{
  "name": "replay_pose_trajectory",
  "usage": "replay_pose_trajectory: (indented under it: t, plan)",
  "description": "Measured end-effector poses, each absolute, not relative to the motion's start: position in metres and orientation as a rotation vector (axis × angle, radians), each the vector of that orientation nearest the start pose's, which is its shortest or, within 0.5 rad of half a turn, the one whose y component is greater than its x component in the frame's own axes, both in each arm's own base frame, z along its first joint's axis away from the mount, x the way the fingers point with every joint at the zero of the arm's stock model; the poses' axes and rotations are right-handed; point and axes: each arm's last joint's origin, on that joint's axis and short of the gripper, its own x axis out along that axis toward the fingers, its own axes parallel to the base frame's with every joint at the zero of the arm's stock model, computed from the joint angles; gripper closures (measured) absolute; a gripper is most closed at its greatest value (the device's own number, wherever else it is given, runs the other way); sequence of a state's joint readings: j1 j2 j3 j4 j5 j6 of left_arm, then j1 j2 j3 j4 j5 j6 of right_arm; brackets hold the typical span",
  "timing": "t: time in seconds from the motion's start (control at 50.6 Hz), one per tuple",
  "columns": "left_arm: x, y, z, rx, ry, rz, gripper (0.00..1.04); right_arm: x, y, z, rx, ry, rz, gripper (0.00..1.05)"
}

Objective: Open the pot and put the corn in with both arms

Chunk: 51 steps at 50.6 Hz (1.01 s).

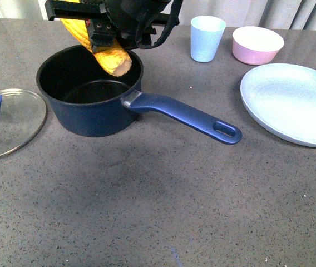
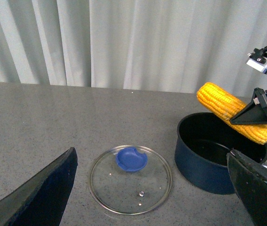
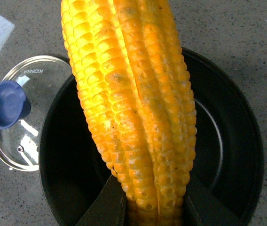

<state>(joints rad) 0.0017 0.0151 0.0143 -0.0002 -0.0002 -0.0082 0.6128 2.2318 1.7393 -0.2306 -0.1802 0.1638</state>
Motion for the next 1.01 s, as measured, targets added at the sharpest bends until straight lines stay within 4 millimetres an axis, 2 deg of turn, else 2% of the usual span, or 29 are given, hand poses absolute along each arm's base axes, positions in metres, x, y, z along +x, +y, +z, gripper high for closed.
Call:
replay_pose_trajectory:
  t: [0.198, 0.356, 0.593, 0.692, 0.811, 0.969, 1.008]
  plan:
    - [0.098, 0.000, 0.167, -0.008, 0.001, 0.002, 0.09, 0.405, 0.301, 0.180, -0.021, 0.790, 0.705, 0.89]
    - [0.098, 0.000, 0.167, -0.008, 0.001, 0.002, 0.09, 0.406, 0.303, 0.174, -0.030, 0.798, 0.697, 0.58]
    - [0.098, 0.000, 0.167, -0.008, 0.001, 0.002, 0.09, 0.406, 0.302, 0.172, -0.027, 0.789, 0.691, 0.26]
    - [0.098, 0.000, 0.167, -0.008, 0.001, 0.002, 0.09, 0.406, 0.298, 0.166, -0.014, 0.796, 0.680, 0.08]
    - [0.098, 0.000, 0.167, -0.008, 0.001, 0.002, 0.09, 0.404, 0.283, 0.166, 0.038, 0.781, 0.638, 0.09]
    - [0.098, 0.000, 0.167, -0.008, 0.001, 0.002, 0.09, 0.396, 0.249, 0.196, 0.049, 0.645, 0.524, 0.09]
    - [0.098, 0.000, 0.167, -0.008, 0.001, 0.002, 0.09, 0.391, 0.232, 0.212, 0.054, 0.586, 0.474, 0.09]
